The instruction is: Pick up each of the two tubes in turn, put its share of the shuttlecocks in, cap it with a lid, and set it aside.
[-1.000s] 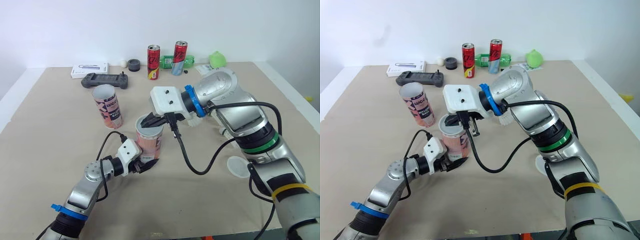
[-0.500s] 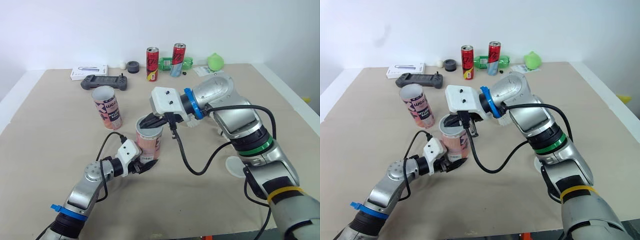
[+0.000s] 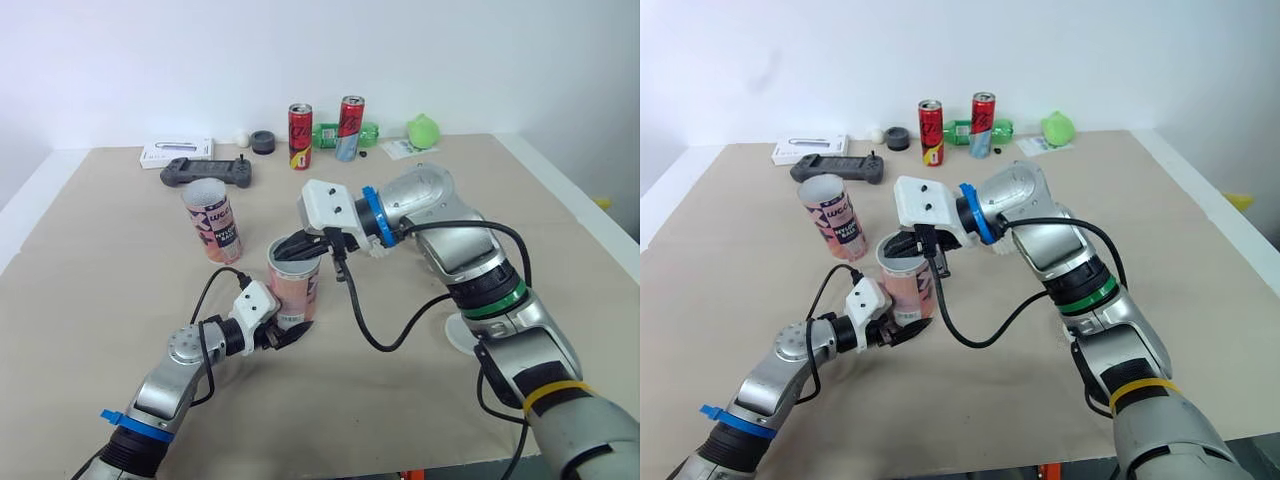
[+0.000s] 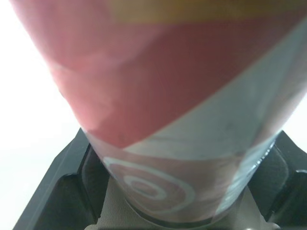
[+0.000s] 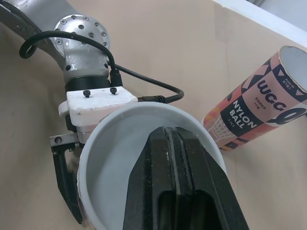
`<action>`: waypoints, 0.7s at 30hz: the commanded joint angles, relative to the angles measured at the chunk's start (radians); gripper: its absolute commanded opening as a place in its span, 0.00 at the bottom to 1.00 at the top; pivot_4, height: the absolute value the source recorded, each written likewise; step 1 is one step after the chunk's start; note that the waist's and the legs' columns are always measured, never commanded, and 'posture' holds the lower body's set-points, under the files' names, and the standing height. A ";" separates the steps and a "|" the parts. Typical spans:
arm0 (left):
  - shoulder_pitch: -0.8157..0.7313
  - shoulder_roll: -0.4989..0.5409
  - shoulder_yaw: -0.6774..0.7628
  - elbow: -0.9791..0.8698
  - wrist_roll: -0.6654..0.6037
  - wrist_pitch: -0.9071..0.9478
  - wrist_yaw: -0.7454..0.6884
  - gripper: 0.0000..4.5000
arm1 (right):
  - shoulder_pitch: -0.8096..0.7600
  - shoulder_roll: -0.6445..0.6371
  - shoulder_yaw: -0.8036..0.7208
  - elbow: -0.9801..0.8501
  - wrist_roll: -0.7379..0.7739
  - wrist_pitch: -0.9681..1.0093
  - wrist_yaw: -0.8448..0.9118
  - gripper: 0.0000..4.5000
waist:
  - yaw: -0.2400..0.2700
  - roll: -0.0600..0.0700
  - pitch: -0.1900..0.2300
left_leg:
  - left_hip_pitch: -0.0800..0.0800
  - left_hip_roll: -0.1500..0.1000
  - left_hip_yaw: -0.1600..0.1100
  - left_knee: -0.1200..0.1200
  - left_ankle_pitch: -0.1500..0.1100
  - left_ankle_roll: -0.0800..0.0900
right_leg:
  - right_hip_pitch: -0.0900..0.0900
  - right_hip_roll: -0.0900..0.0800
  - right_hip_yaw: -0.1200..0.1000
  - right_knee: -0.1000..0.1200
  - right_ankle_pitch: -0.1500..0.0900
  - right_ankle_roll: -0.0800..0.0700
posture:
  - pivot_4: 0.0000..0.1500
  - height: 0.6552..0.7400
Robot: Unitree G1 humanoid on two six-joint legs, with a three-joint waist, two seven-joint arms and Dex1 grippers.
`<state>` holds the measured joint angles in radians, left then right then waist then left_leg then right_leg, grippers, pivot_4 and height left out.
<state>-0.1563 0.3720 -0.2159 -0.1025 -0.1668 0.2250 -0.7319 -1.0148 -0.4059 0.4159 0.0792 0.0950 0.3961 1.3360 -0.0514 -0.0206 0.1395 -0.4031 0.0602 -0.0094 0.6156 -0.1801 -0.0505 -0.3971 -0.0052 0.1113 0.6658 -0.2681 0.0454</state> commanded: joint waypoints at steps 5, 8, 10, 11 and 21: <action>-0.013 0.001 -0.016 -0.015 0.007 -0.001 -0.009 0.79 | 0.119 0.033 0.162 0.124 -0.071 -0.004 0.025 0.01 | -0.004 0.000 -0.007 | 0.005 0.000 0.000 -0.001 -0.001 -0.001 | 0.003 0.000 0.000 0.000 -0.001 -0.001 | 1.00 1.00; -0.013 0.000 -0.017 -0.015 0.007 -0.002 -0.007 0.79 | 0.134 0.028 0.180 0.132 -0.087 -0.025 0.029 0.01 | -0.005 -0.001 -0.012 | 0.010 0.000 0.000 -0.002 -0.003 -0.004 | 0.007 0.000 0.001 0.000 -0.002 -0.002 | 1.00 1.00; -0.013 -0.002 -0.017 -0.015 0.007 -0.002 -0.006 0.79 | 0.142 0.021 0.195 0.141 -0.106 -0.054 0.030 0.01 | -0.005 -0.001 -0.014 | 0.011 0.000 0.000 -0.003 -0.004 -0.005 | 0.007 0.000 0.001 -0.001 -0.003 -0.003 | 1.00 1.00; -0.013 -0.002 -0.017 -0.015 0.007 -0.001 -0.006 0.79 | 0.145 0.017 0.204 0.148 -0.120 -0.074 0.028 0.01 | -0.005 -0.002 -0.016 | 0.012 0.000 0.000 -0.005 -0.004 -0.005 | 0.007 0.000 0.001 -0.001 -0.004 -0.003 | 1.00 1.00; -0.011 -0.002 -0.016 -0.019 0.005 0.000 -0.010 0.79 | 0.129 0.024 0.132 0.107 -0.071 -0.064 0.046 0.01 | -0.005 0.000 -0.021 | 0.016 -0.002 -0.003 -0.012 -0.004 -0.005 | 0.007 0.000 0.001 -0.001 -0.007 -0.005 | 1.00 1.00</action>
<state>-0.1450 0.3730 -0.2156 -0.0877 -0.1682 0.2376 -0.7337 -0.9642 -0.3891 0.4126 0.1225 0.0632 0.2629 1.3116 -0.0568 -0.0211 0.1183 -0.3876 0.0577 -0.0125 0.6040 -0.1837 -0.0551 -0.3898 -0.0055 0.1127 0.6645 -0.2749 0.0401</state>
